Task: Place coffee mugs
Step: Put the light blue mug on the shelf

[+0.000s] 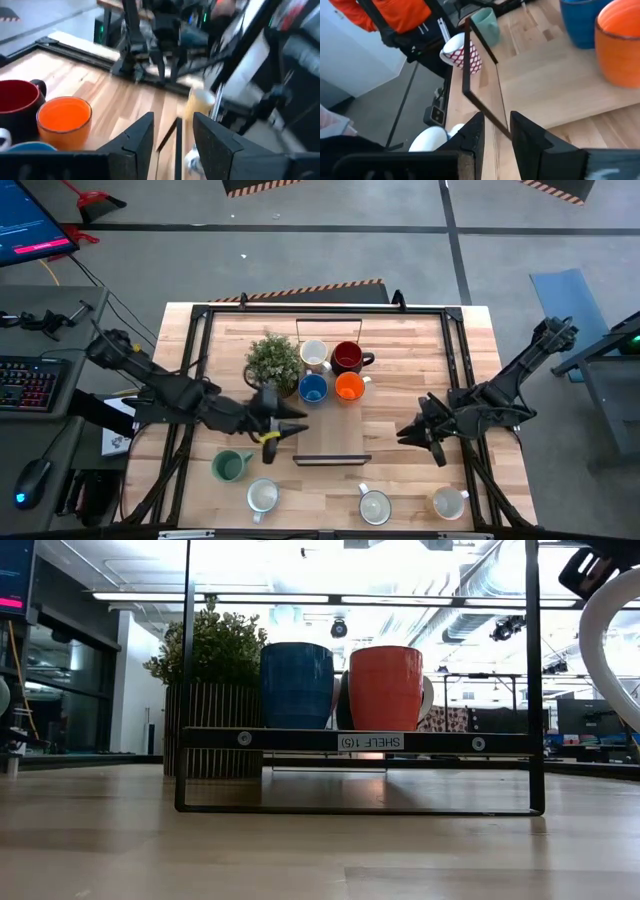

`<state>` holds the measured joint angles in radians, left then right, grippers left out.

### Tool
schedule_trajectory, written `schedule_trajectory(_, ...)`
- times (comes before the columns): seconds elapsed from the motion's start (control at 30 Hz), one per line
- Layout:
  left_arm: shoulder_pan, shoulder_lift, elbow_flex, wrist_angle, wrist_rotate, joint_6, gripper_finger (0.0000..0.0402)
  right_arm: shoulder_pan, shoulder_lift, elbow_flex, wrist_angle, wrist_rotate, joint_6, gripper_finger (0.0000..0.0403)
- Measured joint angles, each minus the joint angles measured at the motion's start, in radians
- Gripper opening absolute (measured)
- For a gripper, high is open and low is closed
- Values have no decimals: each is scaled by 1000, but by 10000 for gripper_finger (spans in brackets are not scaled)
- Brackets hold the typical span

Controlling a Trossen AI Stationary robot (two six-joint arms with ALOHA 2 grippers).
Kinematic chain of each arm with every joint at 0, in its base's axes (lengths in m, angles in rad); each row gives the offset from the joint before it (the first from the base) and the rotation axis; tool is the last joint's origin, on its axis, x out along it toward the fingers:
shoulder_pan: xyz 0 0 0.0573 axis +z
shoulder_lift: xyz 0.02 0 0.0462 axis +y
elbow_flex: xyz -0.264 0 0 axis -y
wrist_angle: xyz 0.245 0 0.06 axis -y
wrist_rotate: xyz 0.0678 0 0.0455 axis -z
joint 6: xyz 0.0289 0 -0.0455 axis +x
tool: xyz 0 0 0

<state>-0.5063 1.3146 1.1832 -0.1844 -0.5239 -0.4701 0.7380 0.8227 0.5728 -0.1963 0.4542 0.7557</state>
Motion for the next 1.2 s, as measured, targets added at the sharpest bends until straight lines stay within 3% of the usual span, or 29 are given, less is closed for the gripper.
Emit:
schedule_trajectory(0.1,-1,101,196,-344,40,-48,118,3,0,0,-1,-10,-12,73)
schedule_trajectory(0.23,-20,236,386,-758,115,-229,115,3,0,0,-15,-13,-14,73)
schedule_trajectory(0.37,-69,325,428,-915,207,-356,115,3,0,0,-34,-16,-4,73)
schedule_trajectory(0.57,-187,368,428,-1023,215,-549,115,3,0,1,-51,-17,4,73)
schedule_trajectory(0.77,-314,369,341,-1073,175,-818,115,3,0,1,-52,-17,4,73)
schedule_trajectory(1.0,-369,370,210,-1044,217,-996,115,3,0,1,-32,-17,25,73)
schedule_trajectory(1.2,-381,362,108,-971,333,-1072,115,3,0,2,-16,-38,33,73)
